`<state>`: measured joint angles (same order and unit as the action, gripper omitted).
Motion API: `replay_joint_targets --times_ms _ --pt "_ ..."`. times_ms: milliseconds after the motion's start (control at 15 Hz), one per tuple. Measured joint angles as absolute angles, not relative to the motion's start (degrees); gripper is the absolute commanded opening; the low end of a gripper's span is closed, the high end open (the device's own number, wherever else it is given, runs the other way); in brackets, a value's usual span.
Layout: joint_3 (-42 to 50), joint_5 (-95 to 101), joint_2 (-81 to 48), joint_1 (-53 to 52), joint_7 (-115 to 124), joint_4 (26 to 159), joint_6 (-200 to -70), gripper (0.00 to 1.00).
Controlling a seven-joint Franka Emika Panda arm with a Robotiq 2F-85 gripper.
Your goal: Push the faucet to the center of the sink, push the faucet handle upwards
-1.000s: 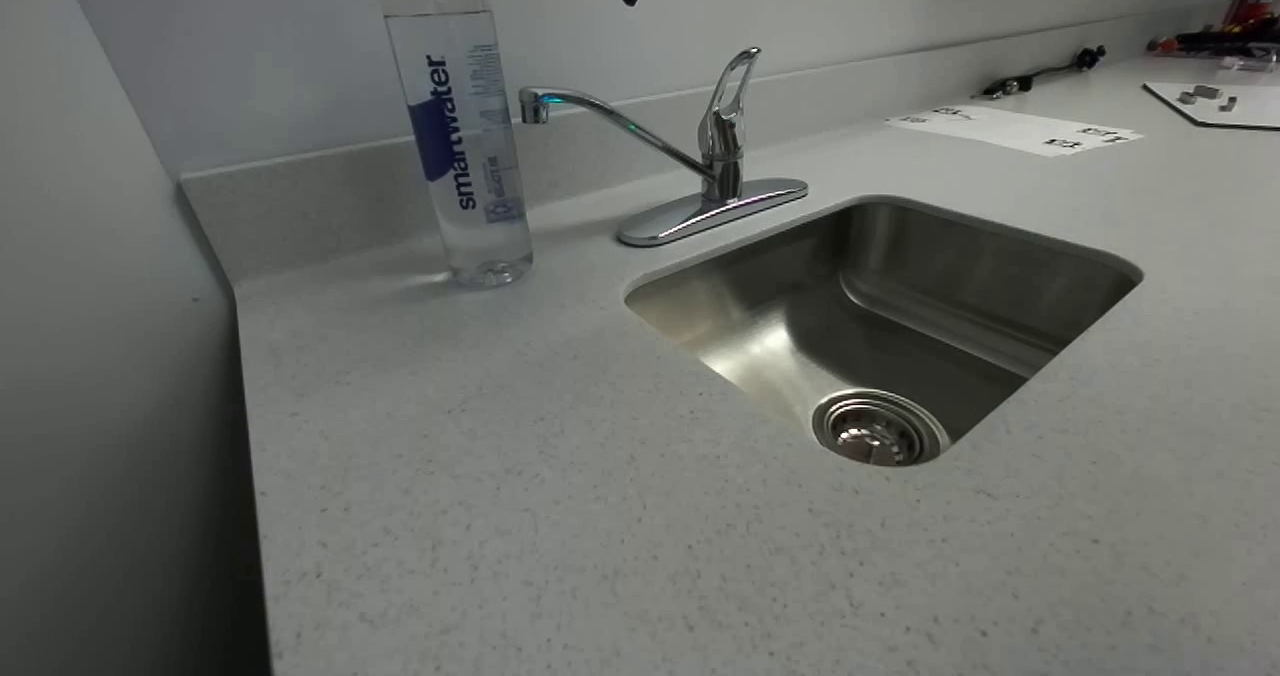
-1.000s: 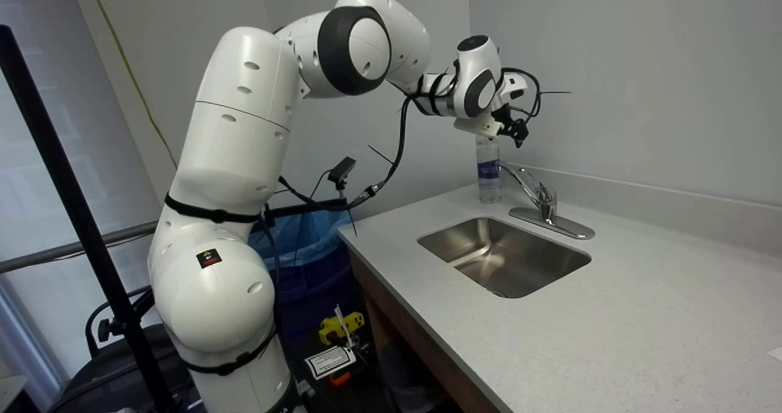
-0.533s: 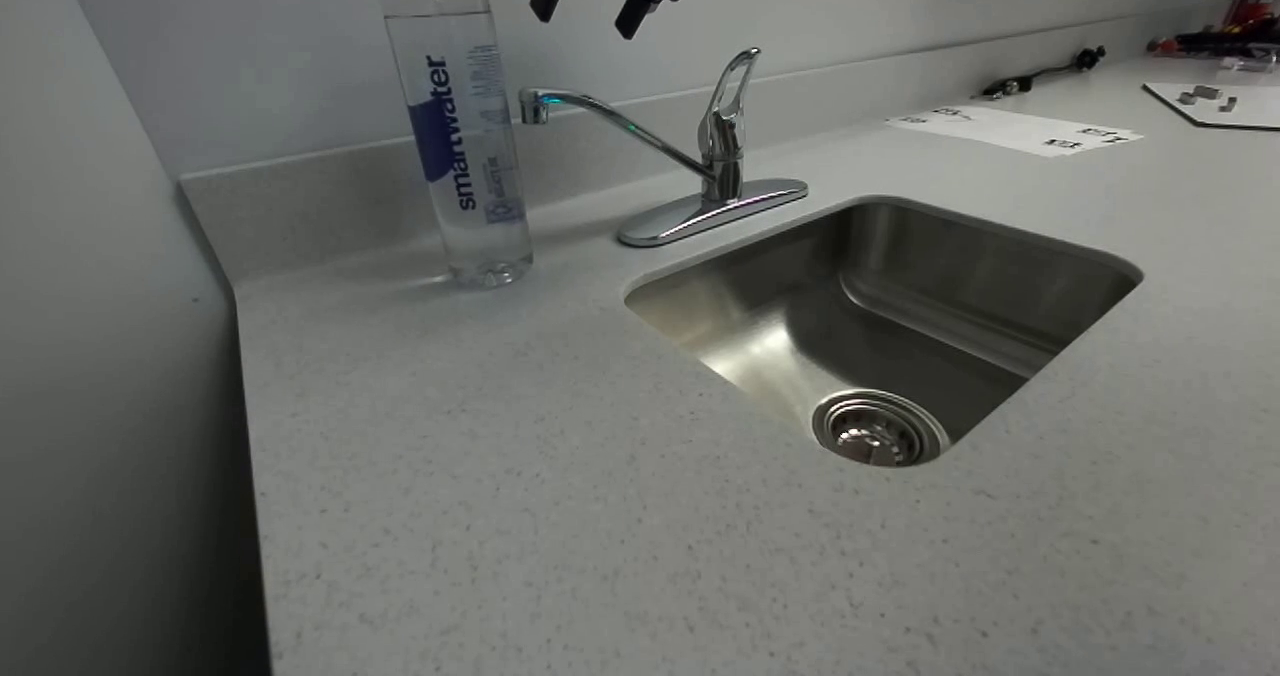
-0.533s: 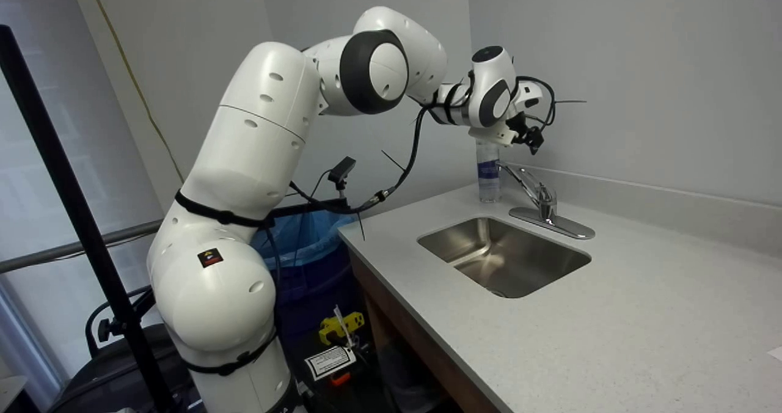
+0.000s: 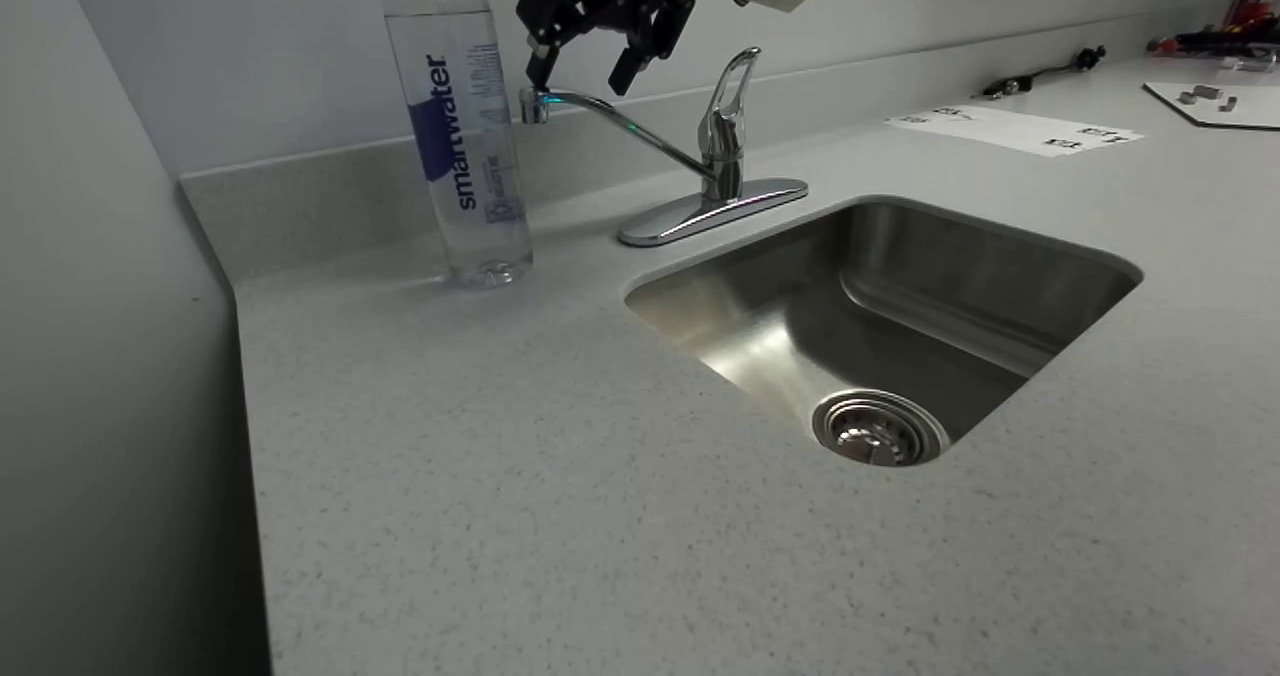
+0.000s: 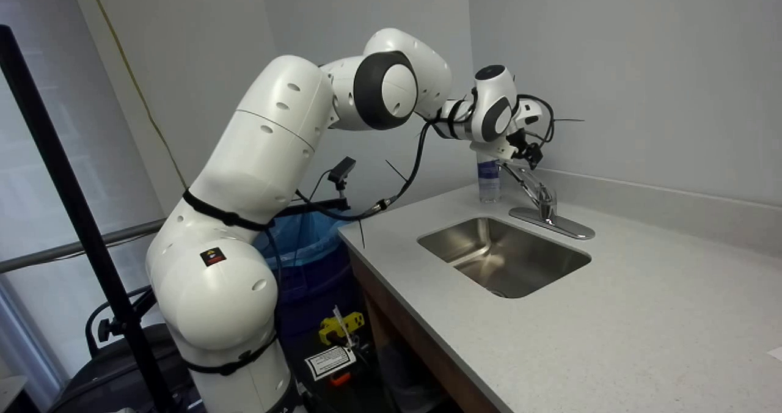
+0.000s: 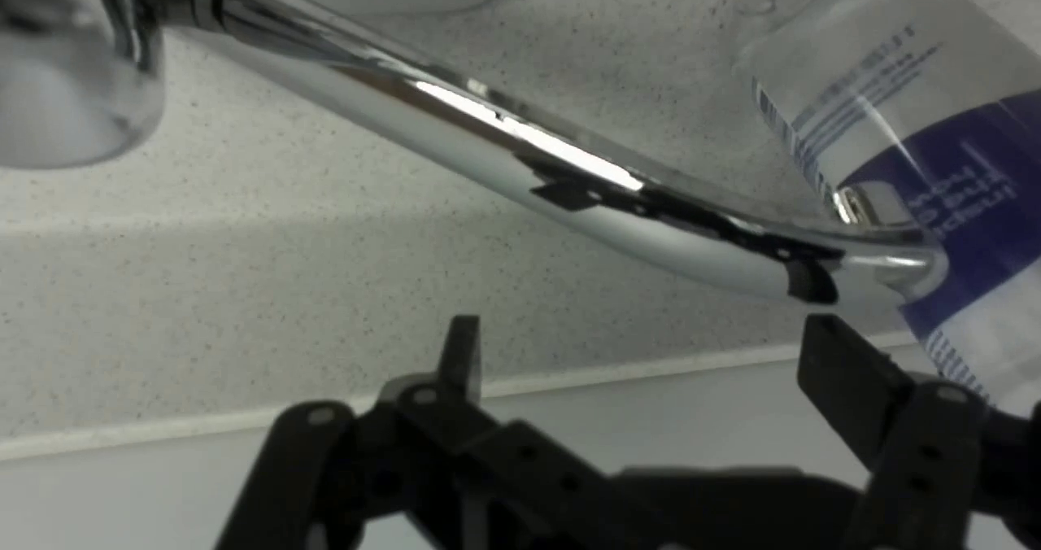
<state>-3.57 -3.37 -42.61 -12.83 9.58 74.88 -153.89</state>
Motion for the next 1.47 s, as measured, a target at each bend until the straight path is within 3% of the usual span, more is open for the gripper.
replay_joint_targets --times_ms 1467 --pt "-3.38 -3.36 -41.29 -12.68 11.51 72.27 -137.96 1.00"
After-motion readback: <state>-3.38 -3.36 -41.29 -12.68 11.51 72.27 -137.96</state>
